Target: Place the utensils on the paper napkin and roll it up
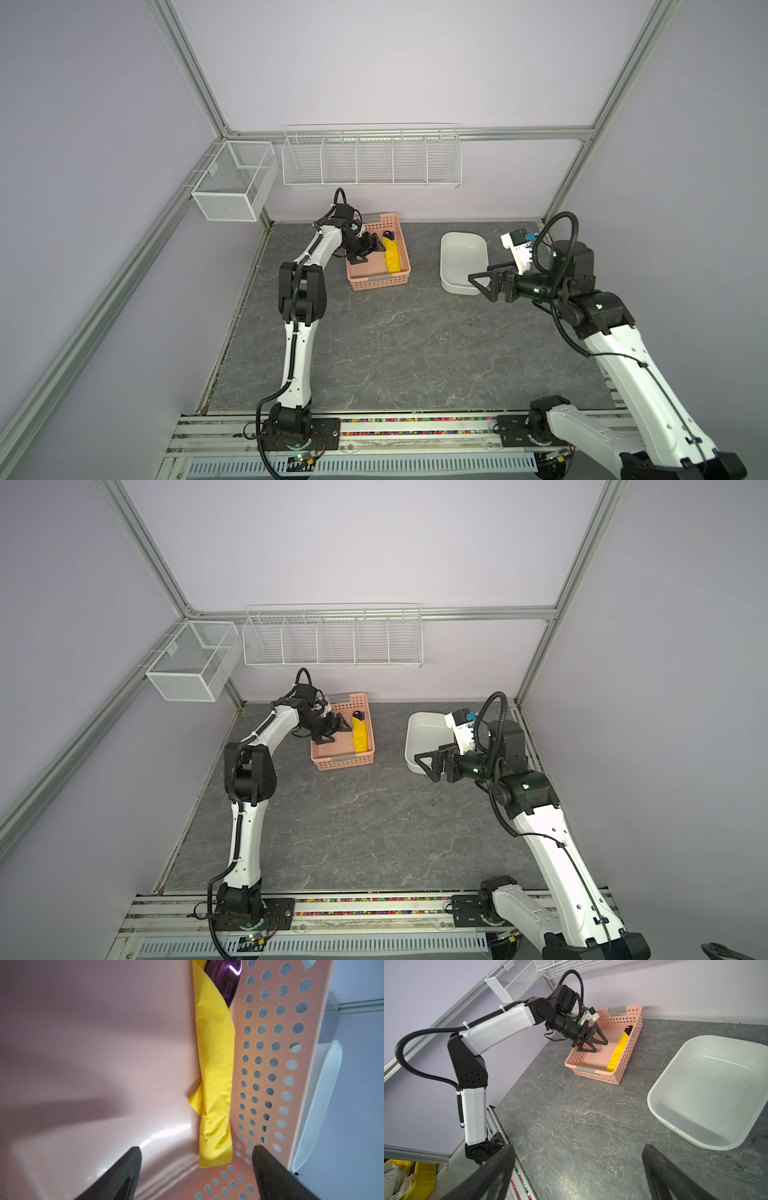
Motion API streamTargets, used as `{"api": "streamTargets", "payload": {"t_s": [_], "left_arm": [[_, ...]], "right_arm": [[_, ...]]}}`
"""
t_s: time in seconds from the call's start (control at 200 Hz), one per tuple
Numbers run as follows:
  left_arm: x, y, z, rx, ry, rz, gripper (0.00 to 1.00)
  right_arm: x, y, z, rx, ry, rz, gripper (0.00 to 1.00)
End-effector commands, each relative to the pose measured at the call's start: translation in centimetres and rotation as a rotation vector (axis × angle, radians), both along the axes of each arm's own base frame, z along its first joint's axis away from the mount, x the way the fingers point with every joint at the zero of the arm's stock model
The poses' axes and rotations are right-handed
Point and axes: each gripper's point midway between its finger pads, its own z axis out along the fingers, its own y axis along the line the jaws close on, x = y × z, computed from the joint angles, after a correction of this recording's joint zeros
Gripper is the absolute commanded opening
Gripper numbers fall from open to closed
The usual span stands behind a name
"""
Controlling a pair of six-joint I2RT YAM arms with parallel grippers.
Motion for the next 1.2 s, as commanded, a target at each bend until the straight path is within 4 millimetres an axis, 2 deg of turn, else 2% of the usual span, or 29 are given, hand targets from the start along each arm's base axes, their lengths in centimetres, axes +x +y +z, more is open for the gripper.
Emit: {"api": "streamTargets", "payload": {"t_s": [0.0,0.23,0.385,0.465,0.49,0.62,0.65,0.805,0.985,1.005,1.09,1.195], "left_arm": [[0.5,0.4,5.0,-0.068,-0.087,0.045,0.82],[-2.6,1.5,7.6,-0.113,-0.146,0.104,0.82],[-4.8,3.5,9.4,-0.037,-0.239,0.140,0.82],[-5.8,5.3,9.4,0.052,-0.293,0.172,0.84],[-6.1,6.0,9.3,0.086,-0.310,0.185,0.85],[-7.5,10.0,8.1,0.278,-0.379,0.254,0.90],[-7.7,10.8,7.9,0.317,-0.394,0.268,0.92],[-9.5,15.6,6.8,0.534,-0.426,0.390,0.94],[-11.2,20.6,6.5,0.797,-0.508,0.482,0.94],[-11.4,21.2,6.4,0.828,-0.516,0.495,0.94],[-12.2,23.0,6.0,0.925,-0.558,0.534,0.94],[-12.9,24.4,5.4,0.953,-0.603,0.560,0.94]], "right_arm": [[-0.6,-0.2,1.3,-0.002,-0.052,0.013,0.98],[-0.1,-1.0,1.1,-0.022,-0.050,-0.045,0.98],[1.4,-2.4,-0.7,-0.085,-0.005,-0.143,0.98],[2.6,-3.5,-2.3,-0.123,0.047,-0.227,0.97],[2.9,-3.9,-2.9,-0.136,0.061,-0.248,0.89],[5.0,-6.4,-6.1,-0.227,0.127,-0.409,0.89],[5.7,-8.2,-6.8,-0.240,0.148,-0.482,0.89],[7.4,-12.7,-10.0,-0.368,0.170,-0.690,0.89],[8.9,-17.3,-13.7,-0.491,0.115,-0.887,0.89],[8.8,-17.8,-14.9,-0.509,0.124,-0.899,0.89],[9.2,-19.2,-17.4,-0.545,0.126,-0.945,0.89],[10.1,-19.8,-20.3,-0.578,0.111,-0.943,0.89]]}}
